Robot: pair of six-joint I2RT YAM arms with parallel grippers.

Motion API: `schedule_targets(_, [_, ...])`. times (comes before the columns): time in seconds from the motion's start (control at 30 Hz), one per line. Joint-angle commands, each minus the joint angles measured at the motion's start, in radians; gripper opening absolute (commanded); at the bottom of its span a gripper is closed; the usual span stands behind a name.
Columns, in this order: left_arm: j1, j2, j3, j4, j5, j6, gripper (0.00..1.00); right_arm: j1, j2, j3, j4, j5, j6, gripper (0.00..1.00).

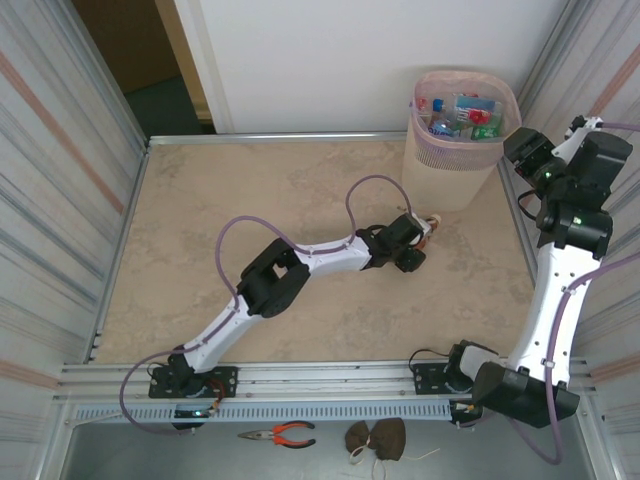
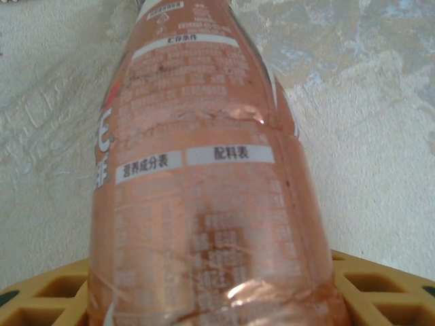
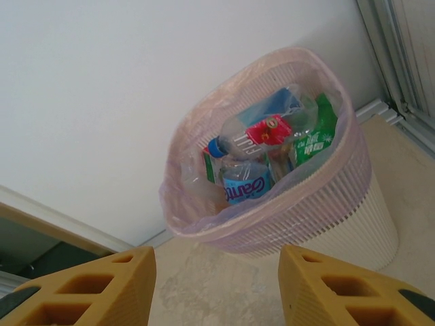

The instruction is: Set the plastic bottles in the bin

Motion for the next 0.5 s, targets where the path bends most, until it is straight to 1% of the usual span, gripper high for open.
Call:
schedule_targets(0.0, [0.000,-0.091,-0.080,0.012,0.004,0.036,0.54,0.008,-0.036,-0.029,-0.010,0.001,-0.001,0.49])
schedule_targets(0.13, [-0.001,-0.203,-0.208,0.077,0.001,0.071,0.52,0.014,-0.063,-0.079,-0.022,-0.009,0.004,0.49])
schedule_targets(0.3, [0.007,-0.383,-0.369,0.147,0.004,0.109,0.51,0.027,-0.110,-0.144,-0.036,-0.037,0.020,0.51])
schedule_targets(0.47, [0.037,-0.570,-0.522,0.214,0.050,0.106,0.50,0.042,-0.170,-0.217,-0.025,-0.079,0.068,0.55])
